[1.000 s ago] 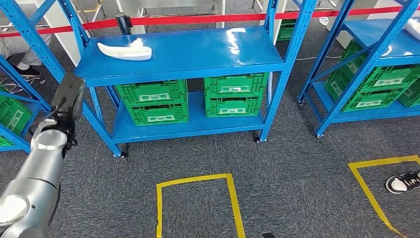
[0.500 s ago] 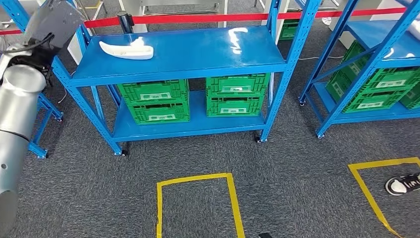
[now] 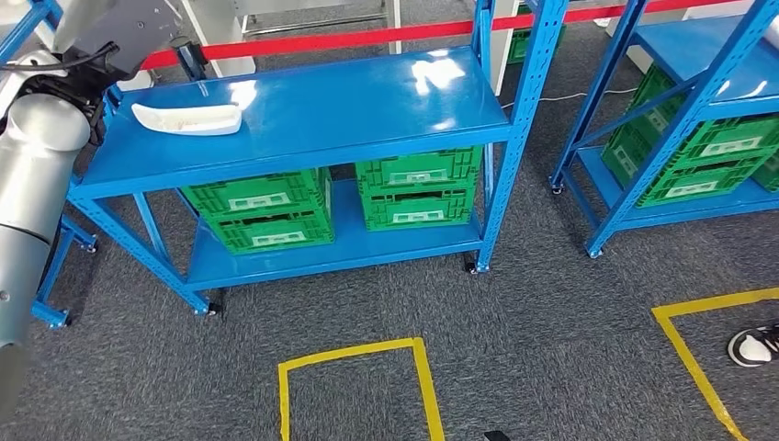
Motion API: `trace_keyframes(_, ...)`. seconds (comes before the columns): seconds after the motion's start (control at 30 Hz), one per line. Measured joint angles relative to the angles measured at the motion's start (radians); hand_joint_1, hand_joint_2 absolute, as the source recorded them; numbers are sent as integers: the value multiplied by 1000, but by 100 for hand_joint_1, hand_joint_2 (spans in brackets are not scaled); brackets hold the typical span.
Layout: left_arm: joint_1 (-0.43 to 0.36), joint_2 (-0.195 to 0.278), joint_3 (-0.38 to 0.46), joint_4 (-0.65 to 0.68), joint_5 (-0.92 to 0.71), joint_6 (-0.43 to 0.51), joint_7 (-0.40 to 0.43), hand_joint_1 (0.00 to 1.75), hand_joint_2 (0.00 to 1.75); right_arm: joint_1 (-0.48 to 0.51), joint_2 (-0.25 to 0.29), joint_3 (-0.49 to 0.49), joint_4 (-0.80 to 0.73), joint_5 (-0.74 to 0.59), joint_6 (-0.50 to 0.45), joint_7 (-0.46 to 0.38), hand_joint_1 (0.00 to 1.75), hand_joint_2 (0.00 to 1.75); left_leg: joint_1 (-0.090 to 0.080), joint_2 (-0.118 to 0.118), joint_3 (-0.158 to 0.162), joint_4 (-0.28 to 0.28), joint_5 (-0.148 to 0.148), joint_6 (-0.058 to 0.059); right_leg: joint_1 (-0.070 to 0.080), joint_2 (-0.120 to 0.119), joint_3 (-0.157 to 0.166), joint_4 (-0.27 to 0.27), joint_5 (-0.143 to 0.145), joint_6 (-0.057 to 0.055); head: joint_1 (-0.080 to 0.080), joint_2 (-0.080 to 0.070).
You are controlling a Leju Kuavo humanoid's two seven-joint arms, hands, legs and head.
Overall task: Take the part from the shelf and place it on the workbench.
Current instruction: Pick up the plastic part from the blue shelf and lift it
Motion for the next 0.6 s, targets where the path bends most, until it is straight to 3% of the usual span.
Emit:
trace_keyframes(0.03, 7, 2, -2, 3, 0, -1, 1, 0, 0, 3, 0, 0, 0, 0, 0, 0, 0, 0, -4, -2, -50, 23, 33, 8, 3, 9, 24, -9, -12, -1, 0, 0)
trace_keyframes(0.07, 12, 4, -4, 6, 0, -1, 1, 0, 0, 6, 1, 0, 0, 1, 0, 0, 0, 0, -10, -4, -81, 0, 92, 21, 6, 18, 51, -20, -25, -2, 0, 0)
trace_keyframes(0.1, 15, 7, -6, 9, 0, -1, 2, 0, 0, 8, 1, 0, 0, 1, 0, 0, 0, 0, -18, -8, -93, -63, 173, 36, 10, 26, 80, -32, -38, -3, 0, 0)
trace_keyframes(0.13, 18, 9, -8, 11, 0, -1, 2, 0, 0, 12, 3, 0, 1, 1, 0, -1, 0, 0, -27, -13, -92, -143, 256, 54, 12, 33, 107, -47, -51, -3, 0, 0)
trace_keyframes(0.17, 22, 13, -10, 15, 0, -1, 1, 0, 0, 13, 6, 0, 3, 1, -2, -2, 0, 0, -37, -19, -80, -207, 316, 70, 15, 39, 135, -65, -61, 0, 3, 0)
trace_keyframes(0.2, 25, 15, -13, 18, 0, -2, 1, 0, 0, 14, 9, 0, 5, 1, -7, -3, 0, 0, -46, -23, -65, -250, 347, 83, 13, 44, 159, -86, -68, 5, 3, 0)
trace_keyframes(0.23, 28, 17, -14, 19, 0, -2, 1, 0, 0, 13, 11, -1, 7, 1, -12, -3, 0, 0, -52, -25, -49, -267, 349, 93, 11, 48, 182, -108, -71, 10, 3, 0)
trace_keyframes(0.3, 21, 15, -16, 12, 1, -3, 1, 0, 0, 10, 13, -1, 9, 2, -18, -4, 0, 0, -55, -20, -5, -297, 313, 106, 11, 49, 203, -108, -48, 22, 2, 0)
trace_keyframes(0.33, 14, 12, -16, 6, 2, -3, 0, 0, 0, 8, 13, -1, 9, 3, -18, -5, 0, 0, -51, -17, 26, -325, 290, 106, 16, 42, 188, -67, -22, 23, 4, 0)
trace_keyframes(0.4, 7, 9, -17, 3, 3, -2, -2, 0, 0, 3, 13, 0, 9, 3, -16, -8, 0, 0, -40, -15, 98, -389, 249, 102, 21, 18, 101, 78, 26, 25, 10, 0)
trace_keyframes(0.43, 13, 8, -18, 7, 4, -2, -2, 0, 0, 1, 13, 0, 9, 4, -16, -8, 0, 0, -38, -15, 130, -408, 234, 97, 22, 4, 48, 144, 22, 26, 13, 0)
trace_keyframes(0.47, 23, 9, -18, 12, 5, -2, -1, 0, 0, 0, 12, 0, 9, 5, -15, -9, 0, 0, -38, -15, 158, -421, 220, 96, 23, -3, 0, 186, -4, 29, 14, 0)
trace_keyframes(0.5, 32, 9, -19, 16, 6, -3, 0, 0, 0, 0, 11, 0, 9, 6, -16, -9, 0, 0, -37, -15, 186, -428, 203, 95, 24, -6, -43, 202, -48, 33, 14, 0)
trace_keyframes(0.53, 39, 9, -19, 18, 8, -4, 0, 0, 0, 1, 10, 0, 9, 8, -16, -9, 0, 0, -37, -15, 212, -432, 184, 94, 25, -6, -80, 195, -93, 37, 14, 0)
trace_keyframes(0.57, 42, 9, -19, 19, 11, -4, 0, 0, 0, 4, 9, -1, 9, 10, -16, -8, 0, 0, -37, -16, 238, -434, 164, 91, 25, -6, -109, 169, -121, 39, 14, 0)
trace_keyframes(0.6, 42, 9, -19, 20, 13, -4, 1, 0, 0, 8, 8, -1, 9, 11, -16, -8, 0, 0, -37, -17, 266, -434, 141, 88, 24, -7, -133, 125, -115, 41, 14, 0)
